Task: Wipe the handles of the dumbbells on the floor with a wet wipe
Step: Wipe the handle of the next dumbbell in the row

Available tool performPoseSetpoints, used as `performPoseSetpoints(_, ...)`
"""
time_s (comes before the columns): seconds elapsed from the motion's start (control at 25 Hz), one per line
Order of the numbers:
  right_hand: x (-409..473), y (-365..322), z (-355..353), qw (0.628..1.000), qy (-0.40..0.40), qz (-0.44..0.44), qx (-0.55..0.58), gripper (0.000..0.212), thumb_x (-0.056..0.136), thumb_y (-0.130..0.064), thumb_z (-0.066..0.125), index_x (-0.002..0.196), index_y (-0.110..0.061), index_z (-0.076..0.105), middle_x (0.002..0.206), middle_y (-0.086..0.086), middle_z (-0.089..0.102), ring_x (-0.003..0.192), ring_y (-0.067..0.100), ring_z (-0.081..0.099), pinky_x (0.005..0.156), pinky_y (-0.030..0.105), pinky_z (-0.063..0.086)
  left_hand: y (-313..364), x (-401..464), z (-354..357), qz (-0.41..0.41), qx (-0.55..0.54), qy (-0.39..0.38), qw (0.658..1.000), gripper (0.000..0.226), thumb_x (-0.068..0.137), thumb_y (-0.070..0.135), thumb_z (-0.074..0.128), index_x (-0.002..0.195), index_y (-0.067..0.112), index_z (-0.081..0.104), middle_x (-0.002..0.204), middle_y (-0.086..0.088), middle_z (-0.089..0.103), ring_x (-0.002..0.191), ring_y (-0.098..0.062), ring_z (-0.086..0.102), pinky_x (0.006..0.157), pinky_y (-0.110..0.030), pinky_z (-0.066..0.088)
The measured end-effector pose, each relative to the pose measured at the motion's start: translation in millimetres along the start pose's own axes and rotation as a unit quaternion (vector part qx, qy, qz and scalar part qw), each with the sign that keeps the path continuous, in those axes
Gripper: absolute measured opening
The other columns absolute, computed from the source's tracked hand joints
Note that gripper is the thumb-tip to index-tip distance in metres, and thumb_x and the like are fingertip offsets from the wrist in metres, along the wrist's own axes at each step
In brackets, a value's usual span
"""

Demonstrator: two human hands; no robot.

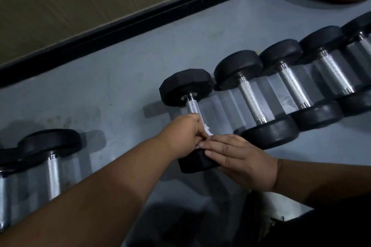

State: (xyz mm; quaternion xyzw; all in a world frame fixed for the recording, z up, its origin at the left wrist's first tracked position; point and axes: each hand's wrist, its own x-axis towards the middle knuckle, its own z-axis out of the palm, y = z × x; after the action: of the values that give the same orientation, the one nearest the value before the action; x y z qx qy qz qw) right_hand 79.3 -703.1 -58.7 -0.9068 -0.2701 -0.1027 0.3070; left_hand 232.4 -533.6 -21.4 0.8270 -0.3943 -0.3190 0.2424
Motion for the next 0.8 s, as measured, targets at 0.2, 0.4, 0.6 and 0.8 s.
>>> performPoseSetpoints(0.2, 2.1, 0.3, -1.4, 1.0, -0.007, 0.006, 0.001, 0.046, 0.091, -0.004, 0.068, 0.136, 0.002, 0.058, 0.151, 0.015, 0.049, 0.141, 0.034, 0.045, 0.101, 0.053, 0.045, 8.6, 8.2, -5.7, -0.047, 0.018, -0.006, 0.999, 0.018, 0.081, 0.014, 0.073, 0.091, 0.027, 0.079, 0.083, 0.017, 0.05, 0.098, -0.008, 0.06, 0.087, -0.016, 0.043)
performPoseSetpoints(0.4, -0.2, -2.2, 0.4, 1.0, 0.008, 0.011, 0.009, 0.044, 0.092, -0.003, 0.067, 0.135, 0.002, 0.058, 0.149, 0.015, 0.051, 0.138, 0.034, 0.048, 0.099, 0.052, 0.046, 12.2, 0.3, 3.9, -0.079, -0.003, 0.015, 0.997, 0.017, 0.084, 0.015, 0.071, 0.091, 0.029, 0.079, 0.096, 0.014, 0.057, 0.097, -0.007, 0.059, 0.091, -0.022, 0.047)
performPoseSetpoints(0.6, -0.9, -5.3, 5.3, 0.999, 0.033, 0.009, 0.019, 0.041, 0.095, -0.004, 0.062, 0.135, 0.003, 0.057, 0.149, 0.015, 0.051, 0.14, 0.033, 0.046, 0.099, 0.052, 0.046, 15.5, 2.4, 2.3, -0.083, 0.01, 0.0, 0.996, 0.016, 0.085, 0.015, 0.071, 0.093, 0.026, 0.079, 0.097, 0.014, 0.054, 0.099, -0.006, 0.058, 0.091, -0.018, 0.045)
performPoseSetpoints(0.8, -1.2, -4.0, 7.1, 0.999, 0.031, 0.016, 0.029, 0.046, 0.091, -0.001, 0.067, 0.135, 0.004, 0.058, 0.149, 0.016, 0.051, 0.139, 0.035, 0.047, 0.097, 0.053, 0.046, 18.2, 2.7, 1.9, -0.092, 0.007, 0.001, 0.996, 0.017, 0.085, 0.012, 0.07, 0.096, 0.021, 0.079, 0.098, 0.014, 0.054, 0.1, -0.006, 0.058, 0.086, -0.011, 0.039)
